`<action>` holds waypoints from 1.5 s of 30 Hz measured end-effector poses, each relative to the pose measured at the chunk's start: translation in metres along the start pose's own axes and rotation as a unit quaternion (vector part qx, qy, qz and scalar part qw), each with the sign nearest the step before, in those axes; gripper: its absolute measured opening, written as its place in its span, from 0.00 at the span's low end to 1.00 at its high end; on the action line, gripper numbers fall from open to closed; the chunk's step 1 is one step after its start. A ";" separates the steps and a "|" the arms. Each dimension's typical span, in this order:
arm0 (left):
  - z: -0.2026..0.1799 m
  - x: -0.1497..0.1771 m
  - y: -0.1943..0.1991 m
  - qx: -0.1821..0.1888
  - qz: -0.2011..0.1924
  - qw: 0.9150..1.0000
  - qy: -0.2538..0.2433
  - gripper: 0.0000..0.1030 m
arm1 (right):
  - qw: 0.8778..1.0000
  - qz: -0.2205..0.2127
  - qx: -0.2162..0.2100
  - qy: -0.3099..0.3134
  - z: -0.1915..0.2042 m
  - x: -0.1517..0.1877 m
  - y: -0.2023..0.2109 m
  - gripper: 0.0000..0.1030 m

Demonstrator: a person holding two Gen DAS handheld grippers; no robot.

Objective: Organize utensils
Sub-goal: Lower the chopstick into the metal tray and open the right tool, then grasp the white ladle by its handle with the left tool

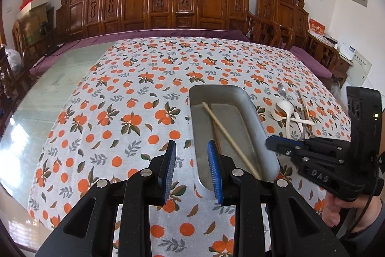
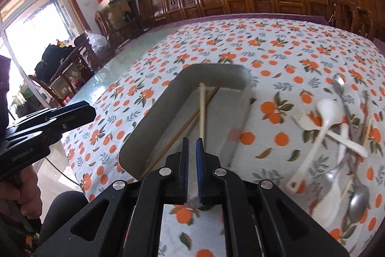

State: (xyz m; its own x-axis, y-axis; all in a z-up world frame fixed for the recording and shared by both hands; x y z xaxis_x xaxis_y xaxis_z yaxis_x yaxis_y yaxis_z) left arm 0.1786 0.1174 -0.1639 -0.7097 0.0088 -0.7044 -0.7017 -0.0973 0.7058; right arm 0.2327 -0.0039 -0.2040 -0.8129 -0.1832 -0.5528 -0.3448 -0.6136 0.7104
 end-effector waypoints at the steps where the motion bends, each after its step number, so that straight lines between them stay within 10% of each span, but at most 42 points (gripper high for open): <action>1: -0.002 0.000 0.000 0.001 0.000 1.000 -0.001 0.25 | 1.000 -0.006 0.001 0.001 -0.004 -0.001 0.006 0.08; 8: -0.025 -0.006 0.002 0.012 -0.007 1.000 -0.005 0.34 | 0.999 -0.045 0.025 0.016 -0.035 -0.012 0.045 0.08; 15: -0.056 -0.016 0.005 0.024 -0.016 0.999 -0.018 0.64 | 0.996 -0.069 0.050 0.024 -0.070 -0.019 0.074 0.08; 36: -0.148 -0.046 -0.044 0.083 -0.003 0.993 -0.079 0.64 | 0.989 -0.075 0.106 -0.070 -0.192 -0.026 0.096 0.22; 45: -0.182 -0.058 -0.092 0.109 0.028 0.988 -0.106 0.48 | 0.990 -0.067 0.102 -0.076 -0.198 -0.030 0.089 0.22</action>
Point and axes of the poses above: each gripper's, at about its wrist camera, not at the fingertips, and y roughly against the way its jaws point, z to its left, x to its underside, the point moved 7 cm from there along -y, roughly the way its jaws point, and after that the axes turned 11 degrees about -y, right-handed, at the moved point
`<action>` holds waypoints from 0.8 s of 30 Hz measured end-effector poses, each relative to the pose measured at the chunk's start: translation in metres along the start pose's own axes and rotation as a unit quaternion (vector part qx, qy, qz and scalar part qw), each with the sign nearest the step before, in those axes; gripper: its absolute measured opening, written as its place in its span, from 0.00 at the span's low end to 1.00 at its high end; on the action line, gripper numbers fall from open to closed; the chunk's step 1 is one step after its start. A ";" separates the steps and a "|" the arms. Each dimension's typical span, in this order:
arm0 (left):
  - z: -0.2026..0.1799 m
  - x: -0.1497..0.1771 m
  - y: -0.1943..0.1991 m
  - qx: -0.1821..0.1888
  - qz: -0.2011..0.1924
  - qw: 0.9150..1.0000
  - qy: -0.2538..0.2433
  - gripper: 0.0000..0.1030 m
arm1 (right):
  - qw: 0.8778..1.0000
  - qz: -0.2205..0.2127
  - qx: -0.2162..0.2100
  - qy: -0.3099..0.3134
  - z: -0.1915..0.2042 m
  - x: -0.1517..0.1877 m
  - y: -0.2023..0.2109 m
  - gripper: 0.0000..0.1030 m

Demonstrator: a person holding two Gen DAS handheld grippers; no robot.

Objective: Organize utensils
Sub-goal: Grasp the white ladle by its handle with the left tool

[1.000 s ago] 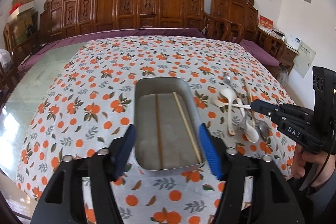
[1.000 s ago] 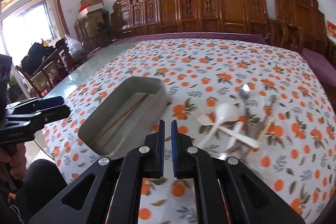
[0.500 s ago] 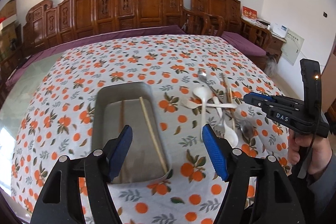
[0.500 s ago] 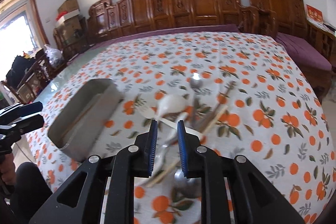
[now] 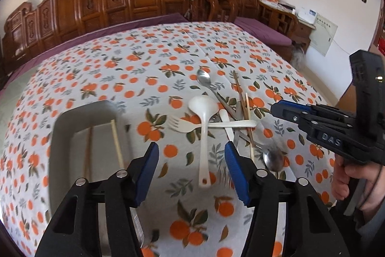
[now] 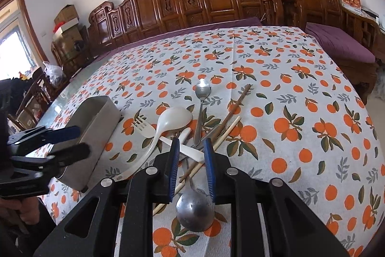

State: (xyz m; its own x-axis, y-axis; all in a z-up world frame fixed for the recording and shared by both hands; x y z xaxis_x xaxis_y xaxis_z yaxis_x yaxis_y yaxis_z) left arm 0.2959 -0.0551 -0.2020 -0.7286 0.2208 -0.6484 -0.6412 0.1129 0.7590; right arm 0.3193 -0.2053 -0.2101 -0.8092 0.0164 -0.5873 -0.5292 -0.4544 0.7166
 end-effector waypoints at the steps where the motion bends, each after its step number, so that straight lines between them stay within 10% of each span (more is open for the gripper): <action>1: -0.002 -0.002 -0.010 0.005 0.009 1.000 -0.001 0.44 | 1.000 0.001 0.000 -0.001 0.000 0.000 0.000 0.22; 12: -0.011 -0.010 -0.077 0.030 0.071 0.997 -0.006 0.19 | 1.000 0.014 -0.002 -0.015 -0.009 0.000 -0.011 0.22; 24: -0.010 -0.016 -0.112 0.023 0.091 0.996 -0.004 0.18 | 1.000 0.020 -0.005 -0.022 -0.009 0.001 -0.017 0.23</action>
Point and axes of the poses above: each gripper's, at about its wrist camera, not at the fingertips, and y roughly against the way its jaws point, z to its left, x to its underside, the point moved 7 cm from there along -y, roughly the way its jaws point, and after that the axes turned 11 degrees about -y, right-handed, at the moved point
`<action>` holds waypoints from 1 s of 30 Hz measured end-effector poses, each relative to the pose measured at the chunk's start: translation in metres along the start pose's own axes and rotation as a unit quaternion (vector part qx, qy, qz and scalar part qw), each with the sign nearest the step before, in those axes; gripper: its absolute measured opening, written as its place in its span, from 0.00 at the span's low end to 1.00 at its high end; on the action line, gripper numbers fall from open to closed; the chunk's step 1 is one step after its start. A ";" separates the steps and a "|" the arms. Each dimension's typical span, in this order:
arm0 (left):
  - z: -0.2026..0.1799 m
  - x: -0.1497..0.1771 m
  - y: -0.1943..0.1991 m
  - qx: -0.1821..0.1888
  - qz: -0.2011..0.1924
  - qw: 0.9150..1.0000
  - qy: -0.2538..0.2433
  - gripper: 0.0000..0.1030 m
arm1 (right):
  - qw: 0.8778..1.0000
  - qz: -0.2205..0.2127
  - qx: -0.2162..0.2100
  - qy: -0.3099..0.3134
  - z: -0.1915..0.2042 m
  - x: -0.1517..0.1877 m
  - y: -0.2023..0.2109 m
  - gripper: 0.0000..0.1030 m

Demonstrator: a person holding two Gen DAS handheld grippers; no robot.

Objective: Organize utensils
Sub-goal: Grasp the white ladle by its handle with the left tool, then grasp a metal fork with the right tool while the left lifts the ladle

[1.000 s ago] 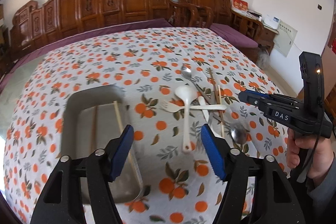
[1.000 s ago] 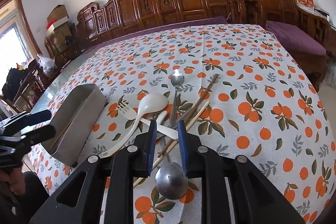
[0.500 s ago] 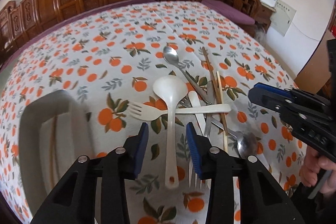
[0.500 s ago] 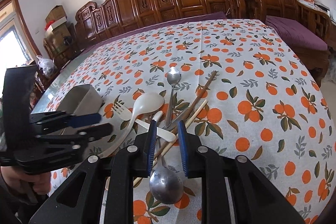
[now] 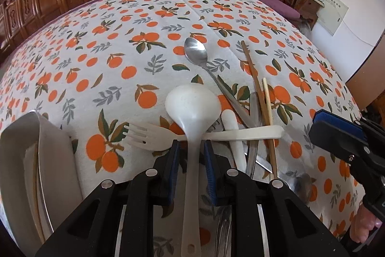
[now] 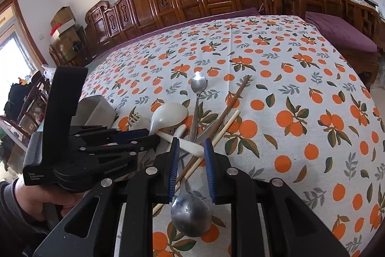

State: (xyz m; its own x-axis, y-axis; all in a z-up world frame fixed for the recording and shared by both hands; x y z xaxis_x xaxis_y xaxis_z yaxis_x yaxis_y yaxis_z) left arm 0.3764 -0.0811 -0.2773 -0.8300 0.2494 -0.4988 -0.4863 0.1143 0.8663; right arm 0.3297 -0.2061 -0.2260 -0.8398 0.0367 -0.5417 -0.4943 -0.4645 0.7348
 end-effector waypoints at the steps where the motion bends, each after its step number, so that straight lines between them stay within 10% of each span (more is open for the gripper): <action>1: 0.000 0.000 0.000 0.002 -0.001 1.000 0.000 0.09 | 1.000 0.001 0.000 0.000 0.000 0.000 0.000 0.23; 30: 0.037 0.038 0.110 -0.001 -0.114 0.993 0.027 0.08 | 0.993 0.031 -0.031 0.110 0.060 -0.014 -0.058 0.32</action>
Point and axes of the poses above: each gripper's, at about its wrist camera, not at the fingertips, and y roughly against the way its jaws point, z to its left, x to its underside, the point moved 7 cm from there along -y, roughly the way its jaws point, and after that the axes turned 11 degrees about -y, right-handed, at the moved point
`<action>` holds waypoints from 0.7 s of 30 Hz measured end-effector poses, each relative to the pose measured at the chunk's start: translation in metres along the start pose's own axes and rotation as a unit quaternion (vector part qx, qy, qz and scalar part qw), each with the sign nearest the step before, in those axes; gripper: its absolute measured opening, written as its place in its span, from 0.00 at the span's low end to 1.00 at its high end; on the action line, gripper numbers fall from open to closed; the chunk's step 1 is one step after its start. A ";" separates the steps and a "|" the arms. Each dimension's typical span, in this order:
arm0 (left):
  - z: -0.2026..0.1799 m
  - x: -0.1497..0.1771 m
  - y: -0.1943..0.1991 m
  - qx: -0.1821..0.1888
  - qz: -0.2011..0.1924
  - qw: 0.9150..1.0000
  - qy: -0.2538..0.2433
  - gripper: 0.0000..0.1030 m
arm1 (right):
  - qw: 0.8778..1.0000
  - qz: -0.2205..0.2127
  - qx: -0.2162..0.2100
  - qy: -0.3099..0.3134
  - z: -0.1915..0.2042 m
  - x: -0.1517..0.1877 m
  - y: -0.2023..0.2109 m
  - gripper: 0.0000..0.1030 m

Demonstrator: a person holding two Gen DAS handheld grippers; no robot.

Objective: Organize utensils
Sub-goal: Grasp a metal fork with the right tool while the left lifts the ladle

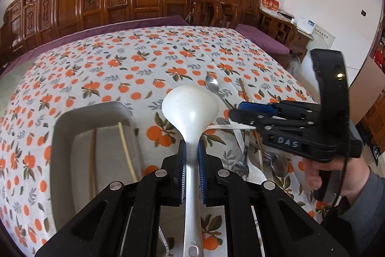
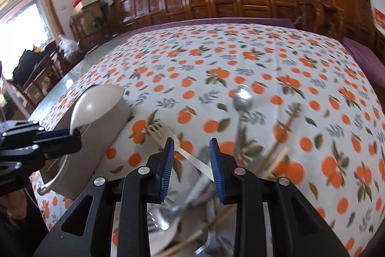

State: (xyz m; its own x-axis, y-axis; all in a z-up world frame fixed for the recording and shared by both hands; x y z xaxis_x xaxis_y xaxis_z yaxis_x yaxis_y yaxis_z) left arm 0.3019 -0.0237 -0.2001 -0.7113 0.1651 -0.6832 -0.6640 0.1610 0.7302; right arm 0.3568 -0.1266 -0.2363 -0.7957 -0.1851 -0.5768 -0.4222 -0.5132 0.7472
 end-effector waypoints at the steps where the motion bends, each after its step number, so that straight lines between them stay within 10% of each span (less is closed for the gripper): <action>1: 0.002 0.000 0.002 -0.001 -0.001 1.000 0.001 0.08 | 1.000 0.007 -0.003 0.007 0.004 0.000 -0.005 0.32; 21: 0.014 0.002 0.024 -0.013 -0.016 1.000 0.007 0.08 | 0.992 0.085 0.022 0.088 0.021 0.029 -0.038 0.20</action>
State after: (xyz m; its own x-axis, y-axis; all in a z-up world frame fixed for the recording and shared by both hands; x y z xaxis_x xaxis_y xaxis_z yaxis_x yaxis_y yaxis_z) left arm 0.2882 -0.0065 -0.1840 -0.6931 0.1469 -0.7057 -0.6916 0.1405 0.7085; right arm 0.3403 -0.0949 -0.2745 -0.7701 -0.4113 -0.4876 -0.3109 -0.4255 0.8499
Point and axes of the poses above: each gripper's, at about its wrist camera, not at the fingertips, and y roughly against the way its jaws point, z to its left, x to its underside, the point moved 7 cm from there along -y, roughly the way its jaws point, and after that the axes turned 11 degrees about -y, right-handed, at the moved point
